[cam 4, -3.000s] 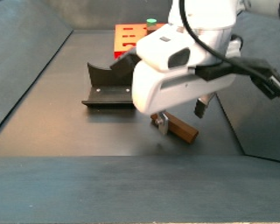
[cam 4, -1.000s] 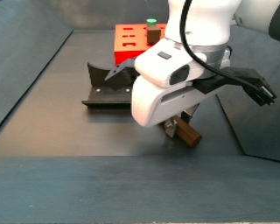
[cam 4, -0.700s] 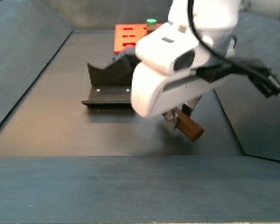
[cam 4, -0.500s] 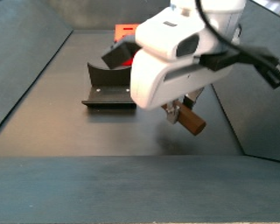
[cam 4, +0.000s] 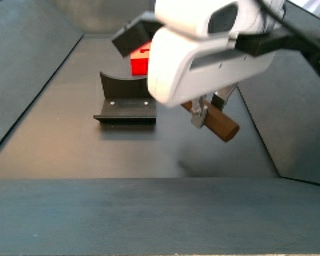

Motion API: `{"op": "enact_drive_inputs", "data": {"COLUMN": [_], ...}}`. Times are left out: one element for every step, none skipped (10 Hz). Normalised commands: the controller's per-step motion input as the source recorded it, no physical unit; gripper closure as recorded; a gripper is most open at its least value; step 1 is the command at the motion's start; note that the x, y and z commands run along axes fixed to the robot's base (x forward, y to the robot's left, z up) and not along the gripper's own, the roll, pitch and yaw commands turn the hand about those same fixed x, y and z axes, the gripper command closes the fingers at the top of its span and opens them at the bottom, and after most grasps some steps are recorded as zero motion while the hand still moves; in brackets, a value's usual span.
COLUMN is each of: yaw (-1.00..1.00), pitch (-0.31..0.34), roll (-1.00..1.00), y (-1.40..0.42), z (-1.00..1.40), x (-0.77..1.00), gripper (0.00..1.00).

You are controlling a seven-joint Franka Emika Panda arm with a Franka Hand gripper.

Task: Pick up the hexagon object. Move up. Place the hexagon object on the fixture. Regrasp the hexagon object. Move to above the board. Insert the hexagon object.
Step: Place the hexagon object on the fixture.

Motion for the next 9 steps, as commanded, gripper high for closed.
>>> {"op": "enact_drive_inputs", "data": {"yaw": [0.00, 0.01, 0.01, 0.03, 0.03, 0.04, 0.04, 0.04, 0.04], "pitch": [0.083, 0.095, 0.102, 0.107, 0.106, 0.108, 0.106, 0.106, 0.106], "roll": [0.07, 0.09, 0.11, 0.12, 0.12, 0.13, 0.13, 0.12, 0.11], "y": [0.00, -0.01, -0.01, -0.02, -0.02, -0.01, -0.01, -0.01, -0.01], "z": [1.00, 1.00, 1.00, 1.00, 1.00, 0.85, 0.77, 0.65, 0.49], "x": [-0.02, -0.02, -0.03, -0.03, -0.03, -0.03, -0.03, -0.02, -0.01], "gripper": [1.00, 1.00, 1.00, 1.00, 1.00, 1.00, 1.00, 1.00, 1.00]}}
